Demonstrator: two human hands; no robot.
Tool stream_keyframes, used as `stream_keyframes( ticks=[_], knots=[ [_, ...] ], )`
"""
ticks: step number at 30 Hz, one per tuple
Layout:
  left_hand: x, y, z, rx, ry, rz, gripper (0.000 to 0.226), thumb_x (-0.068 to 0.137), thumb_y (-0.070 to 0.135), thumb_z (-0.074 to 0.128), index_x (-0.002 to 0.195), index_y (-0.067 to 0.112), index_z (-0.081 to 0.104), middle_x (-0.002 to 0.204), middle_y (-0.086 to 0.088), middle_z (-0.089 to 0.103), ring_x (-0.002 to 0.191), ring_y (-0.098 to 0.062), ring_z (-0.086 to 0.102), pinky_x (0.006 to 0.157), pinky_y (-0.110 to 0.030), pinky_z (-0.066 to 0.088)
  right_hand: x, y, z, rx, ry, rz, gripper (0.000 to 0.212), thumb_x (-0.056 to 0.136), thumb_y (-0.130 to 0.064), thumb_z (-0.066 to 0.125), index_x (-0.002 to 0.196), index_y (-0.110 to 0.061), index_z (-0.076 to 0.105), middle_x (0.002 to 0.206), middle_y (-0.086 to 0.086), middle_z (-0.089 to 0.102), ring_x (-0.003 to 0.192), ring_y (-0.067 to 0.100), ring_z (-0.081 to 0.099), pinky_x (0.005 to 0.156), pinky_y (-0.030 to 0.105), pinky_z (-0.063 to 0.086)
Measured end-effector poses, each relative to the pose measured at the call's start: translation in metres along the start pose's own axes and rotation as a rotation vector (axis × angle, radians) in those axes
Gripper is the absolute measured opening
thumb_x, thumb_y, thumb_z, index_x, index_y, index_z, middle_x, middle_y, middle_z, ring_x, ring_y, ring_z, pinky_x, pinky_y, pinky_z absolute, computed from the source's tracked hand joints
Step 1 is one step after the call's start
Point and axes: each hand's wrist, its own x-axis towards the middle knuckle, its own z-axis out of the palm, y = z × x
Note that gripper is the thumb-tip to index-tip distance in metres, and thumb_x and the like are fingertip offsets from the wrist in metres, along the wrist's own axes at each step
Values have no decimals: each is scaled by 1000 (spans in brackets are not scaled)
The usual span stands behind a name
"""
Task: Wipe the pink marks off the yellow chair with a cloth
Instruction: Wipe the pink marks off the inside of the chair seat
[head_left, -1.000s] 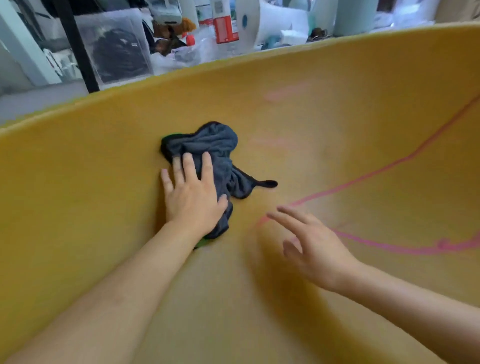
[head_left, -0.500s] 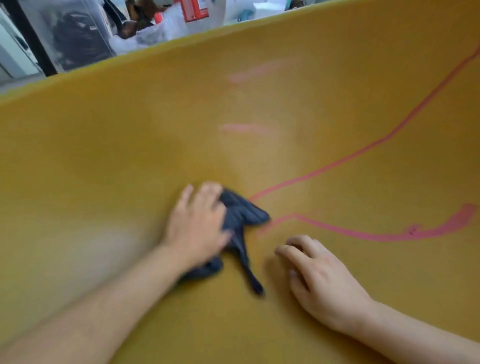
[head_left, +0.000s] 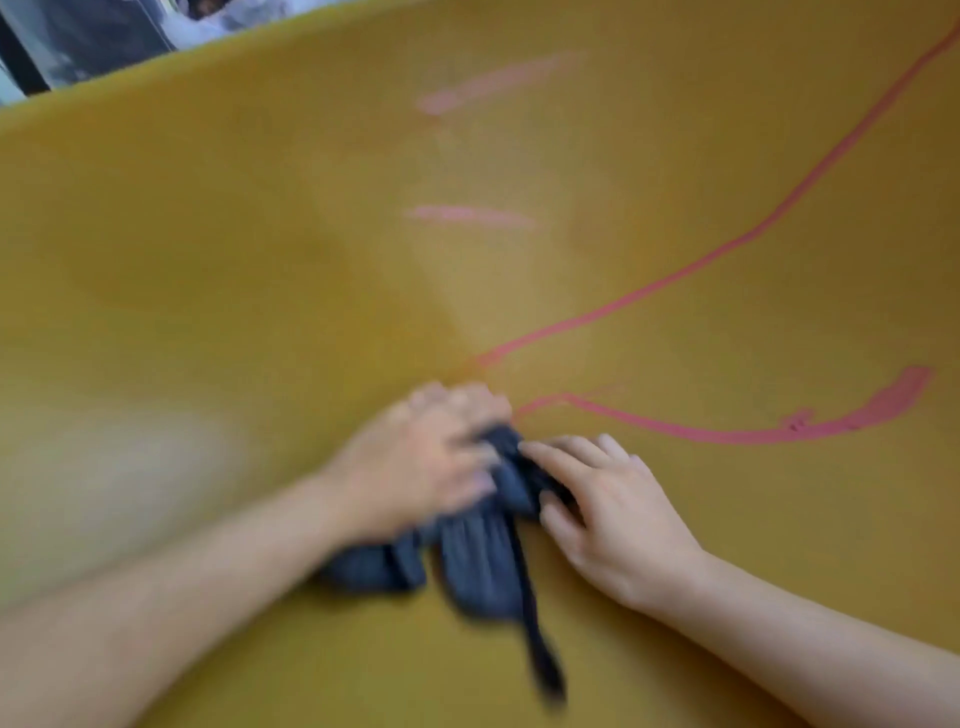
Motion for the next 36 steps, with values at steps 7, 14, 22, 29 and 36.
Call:
stream_keyframes(
  ticks=[7,14,22,29,36],
  knots=[
    [9,21,16,-113,80,-447,52,95,38,31,115,1,61,142,-20,45,133,-35,42,104,-54,38,4,3,3,200,151,91,39,88,-34,36,119,-25,59,116,-7,52,106,18,51,87,30,43],
    [-23,-2,1,94,-90,-209,49,94,48,31,136,28,46,138,-9,53,126,-28,51,102,-52,39,1,-8,-2,2,-78,-78,46,100,-44,31,145,-36,32,142,-18,42,119,14,41,87,35,35],
    [-25,66,4,-285,-57,-370,60,92,44,35,147,21,27,151,-17,33,138,-31,34,108,-53,33,8,4,-1,271,222,65,45,86,-29,35,127,-23,54,120,0,54,111,23,52,92,41,47],
    [-15,59,3,-106,-13,-263,47,93,40,36,132,19,52,136,-14,54,122,-31,54,99,-51,45,17,-7,-16,91,-117,-33,45,90,-17,45,134,-22,52,131,1,57,115,28,52,97,36,43],
    [26,47,24,-156,84,-654,55,90,34,41,135,3,48,140,-23,46,124,-40,48,103,-48,40,13,-7,-44,-236,-231,23,24,90,-24,41,98,-16,63,111,7,64,107,30,57,80,33,46]
  ],
)
